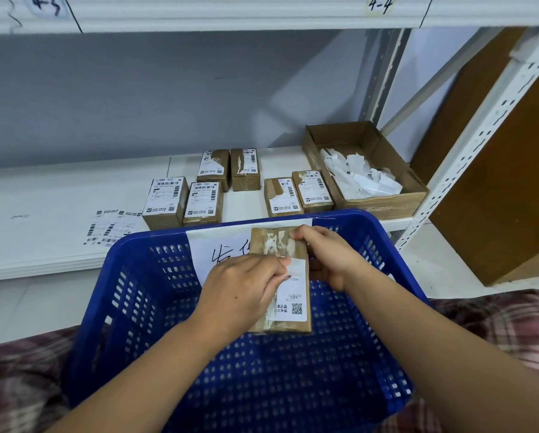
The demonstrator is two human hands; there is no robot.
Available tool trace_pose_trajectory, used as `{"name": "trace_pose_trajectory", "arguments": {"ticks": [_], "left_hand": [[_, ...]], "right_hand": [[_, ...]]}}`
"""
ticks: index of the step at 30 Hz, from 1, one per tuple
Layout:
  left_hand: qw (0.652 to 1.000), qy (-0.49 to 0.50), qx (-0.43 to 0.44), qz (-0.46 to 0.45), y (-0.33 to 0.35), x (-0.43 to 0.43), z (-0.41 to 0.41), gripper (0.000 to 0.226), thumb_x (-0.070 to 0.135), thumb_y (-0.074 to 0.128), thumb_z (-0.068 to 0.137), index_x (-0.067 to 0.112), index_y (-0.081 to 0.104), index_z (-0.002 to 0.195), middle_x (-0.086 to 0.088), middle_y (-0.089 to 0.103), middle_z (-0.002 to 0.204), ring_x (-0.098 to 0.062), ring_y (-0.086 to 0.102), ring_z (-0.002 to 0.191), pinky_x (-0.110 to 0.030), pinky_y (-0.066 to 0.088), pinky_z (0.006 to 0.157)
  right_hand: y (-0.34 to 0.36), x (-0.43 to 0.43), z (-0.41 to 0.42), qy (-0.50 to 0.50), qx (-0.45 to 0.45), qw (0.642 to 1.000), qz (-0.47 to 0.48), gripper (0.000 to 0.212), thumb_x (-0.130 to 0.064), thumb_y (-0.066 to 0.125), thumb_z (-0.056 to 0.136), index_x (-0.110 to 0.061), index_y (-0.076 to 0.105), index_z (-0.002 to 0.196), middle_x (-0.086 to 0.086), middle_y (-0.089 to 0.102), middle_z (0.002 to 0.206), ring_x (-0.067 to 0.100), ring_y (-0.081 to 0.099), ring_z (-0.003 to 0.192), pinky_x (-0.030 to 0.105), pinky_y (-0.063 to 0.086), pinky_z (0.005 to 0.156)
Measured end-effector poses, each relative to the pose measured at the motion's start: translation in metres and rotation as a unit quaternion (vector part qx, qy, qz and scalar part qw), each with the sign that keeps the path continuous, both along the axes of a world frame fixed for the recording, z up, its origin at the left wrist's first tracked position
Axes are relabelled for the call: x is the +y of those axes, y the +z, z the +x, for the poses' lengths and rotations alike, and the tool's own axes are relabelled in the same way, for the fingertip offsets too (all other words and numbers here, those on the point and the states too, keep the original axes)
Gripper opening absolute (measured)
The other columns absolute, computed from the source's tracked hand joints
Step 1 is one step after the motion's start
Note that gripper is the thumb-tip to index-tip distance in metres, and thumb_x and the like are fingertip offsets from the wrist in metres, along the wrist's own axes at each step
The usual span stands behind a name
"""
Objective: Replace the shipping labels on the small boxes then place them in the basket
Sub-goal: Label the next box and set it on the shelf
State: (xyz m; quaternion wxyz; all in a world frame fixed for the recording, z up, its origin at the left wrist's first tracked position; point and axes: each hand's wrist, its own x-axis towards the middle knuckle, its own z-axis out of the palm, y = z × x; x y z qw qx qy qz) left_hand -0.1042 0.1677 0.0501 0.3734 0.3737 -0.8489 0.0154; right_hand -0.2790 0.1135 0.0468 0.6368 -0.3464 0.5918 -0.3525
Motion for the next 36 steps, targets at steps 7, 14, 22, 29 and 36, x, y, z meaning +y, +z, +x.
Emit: {"name": "trace_pose_trajectory", "arguments": {"ticks": [7, 14, 22, 29, 36], "left_hand": [[1.000, -0.005, -0.002, 0.009, 0.000, 0.002, -0.001, 0.024, 0.027, 0.053, 0.086, 0.010, 0.067, 0.076, 0.005, 0.074, 0.089, -0.012, 0.070, 0.076, -0.031, 0.057, 0.055], [1.000, -0.015, 0.001, 0.008, 0.009, 0.006, -0.002, 0.024, 0.027, 0.053, 0.086, 0.010, 0.069, 0.076, 0.006, 0.074, 0.091, -0.010, 0.070, 0.078, -0.029, 0.057, 0.058], [1.000, -0.012, 0.003, 0.003, 0.016, 0.011, -0.002, 0.013, 0.026, 0.051, 0.089, 0.017, 0.059, 0.084, 0.007, 0.072, 0.089, -0.008, 0.067, 0.080, -0.025, 0.052, 0.064], [0.975, 0.066, 0.160, 0.140, 0.003, 0.008, -0.006, 0.043, 0.017, 0.072, 0.077, 0.031, 0.036, 0.095, 0.010, 0.050, 0.101, -0.017, 0.055, 0.097, -0.038, 0.053, 0.082], [0.966, 0.068, 0.203, 0.148, -0.002, 0.006, -0.004, 0.036, 0.032, 0.060, 0.077, 0.038, 0.029, 0.094, 0.024, 0.039, 0.098, -0.018, 0.051, 0.099, -0.046, 0.052, 0.081]], "right_hand": [[-0.004, -0.003, -0.004, -0.023, 0.013, 1.000, 0.006, 0.048, -0.032, 0.068, 0.084, -0.008, 0.056, 0.123, 0.010, 0.070, 0.103, 0.023, 0.068, 0.083, 0.031, 0.054, 0.063], [0.000, -0.008, -0.008, -0.033, 0.017, 0.999, -0.003, 0.047, -0.035, 0.068, 0.083, -0.009, 0.059, 0.121, 0.011, 0.072, 0.106, 0.025, 0.069, 0.088, 0.034, 0.055, 0.068], [0.007, -0.005, -0.006, -0.059, -0.004, 0.998, -0.008, 0.043, -0.033, 0.065, 0.088, -0.010, 0.056, 0.123, 0.011, 0.070, 0.107, 0.022, 0.068, 0.085, 0.032, 0.056, 0.065], [0.007, 0.008, 0.012, -0.080, -0.118, 0.989, 0.041, 0.035, -0.036, 0.063, 0.091, -0.016, 0.059, 0.120, 0.010, 0.065, 0.116, 0.028, 0.062, 0.106, 0.044, 0.052, 0.094], [0.003, 0.022, 0.021, -0.043, -0.189, 0.977, 0.091, 0.049, -0.050, 0.066, 0.084, -0.016, 0.059, 0.119, 0.012, 0.067, 0.114, 0.030, 0.064, 0.105, 0.049, 0.055, 0.085]]}}
